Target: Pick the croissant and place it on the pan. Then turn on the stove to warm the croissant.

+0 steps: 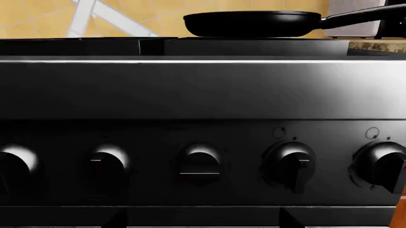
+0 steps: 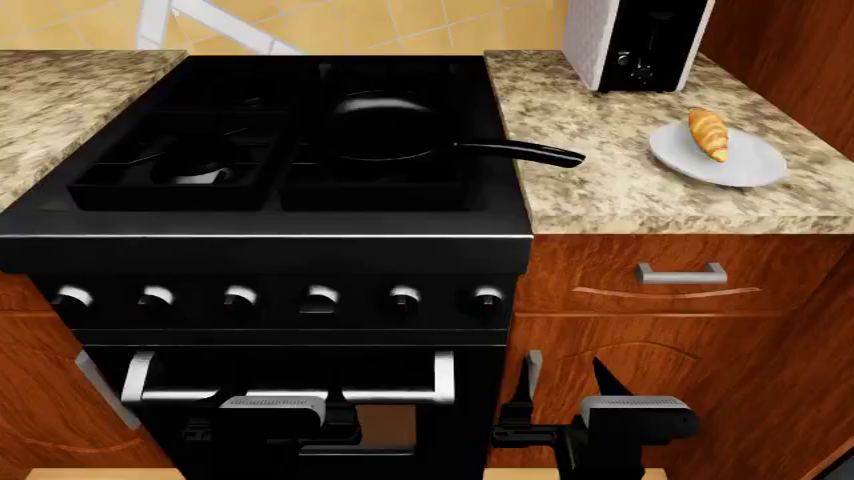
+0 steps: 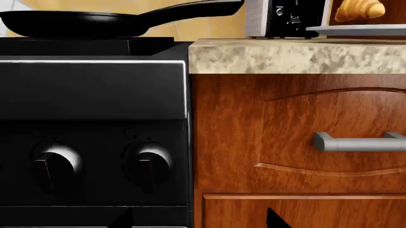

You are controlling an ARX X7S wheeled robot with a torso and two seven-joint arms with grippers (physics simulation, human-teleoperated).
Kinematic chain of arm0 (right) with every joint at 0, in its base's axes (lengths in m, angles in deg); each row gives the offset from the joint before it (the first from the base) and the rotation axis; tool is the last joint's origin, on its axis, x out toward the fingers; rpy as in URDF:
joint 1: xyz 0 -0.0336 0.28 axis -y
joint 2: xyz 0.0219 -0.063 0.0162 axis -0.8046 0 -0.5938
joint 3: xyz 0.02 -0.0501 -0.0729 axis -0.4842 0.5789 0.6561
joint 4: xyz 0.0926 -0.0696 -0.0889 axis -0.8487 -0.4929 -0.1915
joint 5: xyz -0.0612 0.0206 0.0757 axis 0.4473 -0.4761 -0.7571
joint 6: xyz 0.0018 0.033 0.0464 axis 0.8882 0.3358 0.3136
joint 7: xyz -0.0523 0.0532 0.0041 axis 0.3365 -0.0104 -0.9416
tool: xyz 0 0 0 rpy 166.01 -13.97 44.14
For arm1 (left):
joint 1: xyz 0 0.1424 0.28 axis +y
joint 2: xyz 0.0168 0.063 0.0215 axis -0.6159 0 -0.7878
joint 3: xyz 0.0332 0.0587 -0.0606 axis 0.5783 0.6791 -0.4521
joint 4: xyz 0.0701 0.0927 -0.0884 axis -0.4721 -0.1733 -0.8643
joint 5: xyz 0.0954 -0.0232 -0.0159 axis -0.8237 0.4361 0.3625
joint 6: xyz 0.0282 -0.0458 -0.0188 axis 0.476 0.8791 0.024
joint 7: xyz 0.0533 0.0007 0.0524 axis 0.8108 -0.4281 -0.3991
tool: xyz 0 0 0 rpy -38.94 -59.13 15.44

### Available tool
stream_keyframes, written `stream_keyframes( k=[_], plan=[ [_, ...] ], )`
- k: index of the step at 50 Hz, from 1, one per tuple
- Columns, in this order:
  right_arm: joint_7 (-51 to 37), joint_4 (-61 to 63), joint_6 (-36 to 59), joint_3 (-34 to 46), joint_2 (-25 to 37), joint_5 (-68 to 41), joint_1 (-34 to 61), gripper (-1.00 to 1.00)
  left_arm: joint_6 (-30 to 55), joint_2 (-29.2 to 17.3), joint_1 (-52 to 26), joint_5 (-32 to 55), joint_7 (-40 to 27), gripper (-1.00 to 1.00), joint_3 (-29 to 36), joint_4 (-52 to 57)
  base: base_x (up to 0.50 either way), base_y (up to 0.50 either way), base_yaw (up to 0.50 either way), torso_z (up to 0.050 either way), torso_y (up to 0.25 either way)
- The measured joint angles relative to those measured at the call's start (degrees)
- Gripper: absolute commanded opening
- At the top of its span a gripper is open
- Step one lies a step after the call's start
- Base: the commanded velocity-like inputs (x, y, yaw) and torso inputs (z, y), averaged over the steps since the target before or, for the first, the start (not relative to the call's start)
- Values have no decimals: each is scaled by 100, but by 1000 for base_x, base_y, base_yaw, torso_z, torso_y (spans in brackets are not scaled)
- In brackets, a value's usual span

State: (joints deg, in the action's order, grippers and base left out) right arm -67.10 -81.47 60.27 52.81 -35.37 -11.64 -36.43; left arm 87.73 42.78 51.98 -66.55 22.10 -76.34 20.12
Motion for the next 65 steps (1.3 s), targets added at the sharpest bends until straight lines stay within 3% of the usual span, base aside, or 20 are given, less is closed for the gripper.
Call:
stream_keyframes(
  k=[19, 53, 65],
  plan=[
    [-253, -64, -29, 270, 216, -243, 21, 100, -49, -224, 0, 203, -252, 100, 264, -42, 0, 0, 0, 0, 0],
    [-595, -98, -78, 581, 488, -564, 37, 100, -40, -498, -35, 457, -594, 100, 602, -132, 0, -496, 0, 0, 0],
    [-639, -128, -94, 688, 579, -651, 53, 100, -11, -566, -28, 516, -665, 100, 723, -116, 0, -21, 0, 0, 0]
  ],
)
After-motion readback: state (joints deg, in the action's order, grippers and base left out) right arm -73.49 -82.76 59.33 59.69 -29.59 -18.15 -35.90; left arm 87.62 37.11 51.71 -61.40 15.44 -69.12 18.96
